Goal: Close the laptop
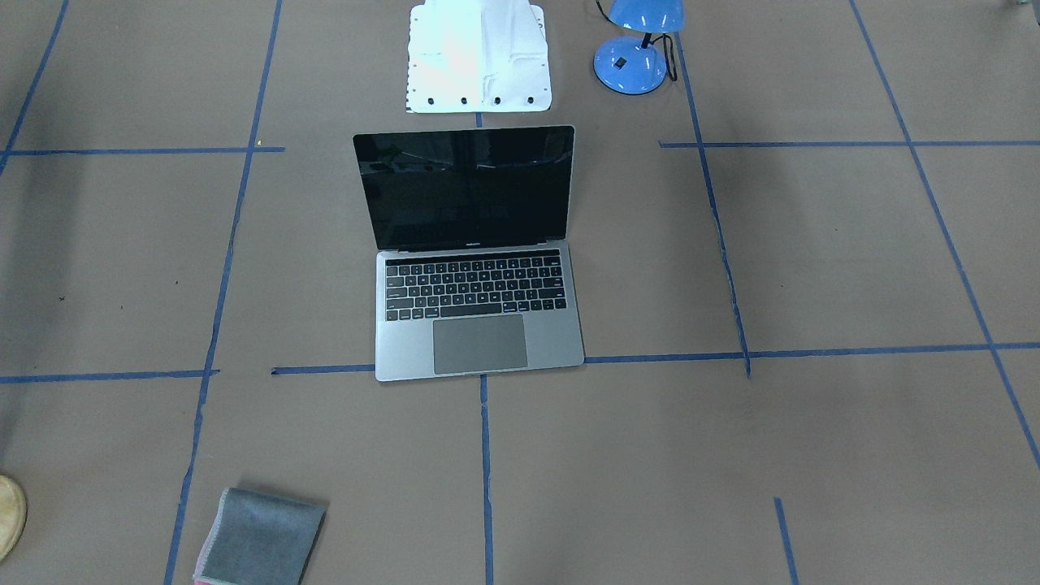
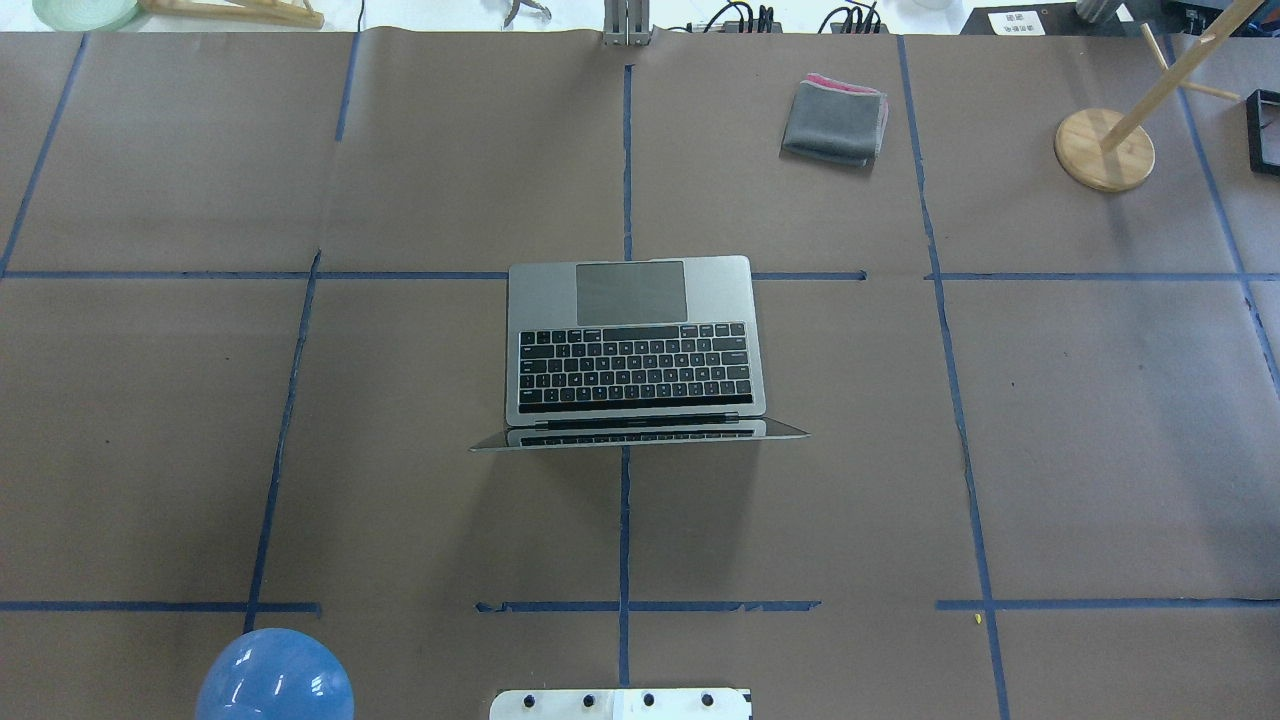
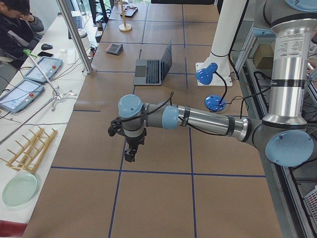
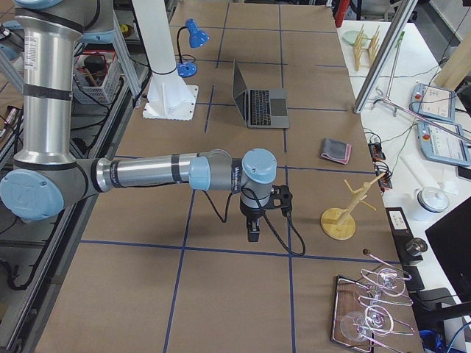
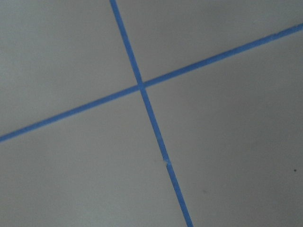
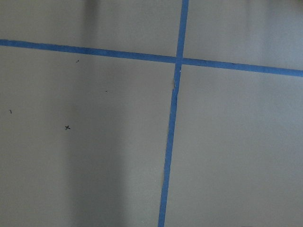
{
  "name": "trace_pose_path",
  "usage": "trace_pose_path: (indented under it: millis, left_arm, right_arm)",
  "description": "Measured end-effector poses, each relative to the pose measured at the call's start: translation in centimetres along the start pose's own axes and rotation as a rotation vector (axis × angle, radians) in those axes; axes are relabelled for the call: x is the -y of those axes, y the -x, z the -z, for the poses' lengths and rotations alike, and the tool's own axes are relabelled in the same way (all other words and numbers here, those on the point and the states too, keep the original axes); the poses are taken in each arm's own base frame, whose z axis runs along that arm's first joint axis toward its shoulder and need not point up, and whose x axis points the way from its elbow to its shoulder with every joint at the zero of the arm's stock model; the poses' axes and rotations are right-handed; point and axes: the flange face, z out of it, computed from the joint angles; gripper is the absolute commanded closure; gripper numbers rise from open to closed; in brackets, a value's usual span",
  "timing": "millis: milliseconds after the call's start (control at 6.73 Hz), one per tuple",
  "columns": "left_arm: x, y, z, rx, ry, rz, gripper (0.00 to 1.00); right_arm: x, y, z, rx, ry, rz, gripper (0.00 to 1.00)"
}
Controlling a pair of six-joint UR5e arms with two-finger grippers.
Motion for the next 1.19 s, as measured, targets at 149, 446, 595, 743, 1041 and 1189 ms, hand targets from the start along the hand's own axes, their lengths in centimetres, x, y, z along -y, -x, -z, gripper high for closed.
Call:
trace_pose_path:
  millis: [149,446,595,743,1041,1189]
  left_arm:
    - [1.3,-0.5,0.6,-0.012,-0.024,-0.017,0.00]
    - [2.7,-2.4,1.4,-0.060,-0.070,0.034,0.00]
    - [3.7,-4.6,0.9,-0.076,-0.088,0.018,0.00]
    - [4.6,-7.1,-0.4,-0.096,-0.083,0.008,0.00]
    - [5.8,-12.7,-1.7,-0.133,-0.060,0.052,0.00]
    - [5.9,-15.5,-1.6,-0.148,-0.054,0.086,0.00]
  right_arm:
    - [0.1,0.3,0.1,0.014,-0.003,0.004,0.00]
    - [0.5,1.9,1.2,0.079,-0.033,0.025,0.01]
    - [0.6,2.8,1.7,0.114,-0.045,0.035,0.01]
    - [0.7,3.9,2.3,0.144,-0.055,0.028,0.01]
    - [0.8,8.7,3.9,0.174,-0.074,-0.043,0.01]
    - [0.7,11.4,4.0,0.193,-0.098,-0.083,0.01]
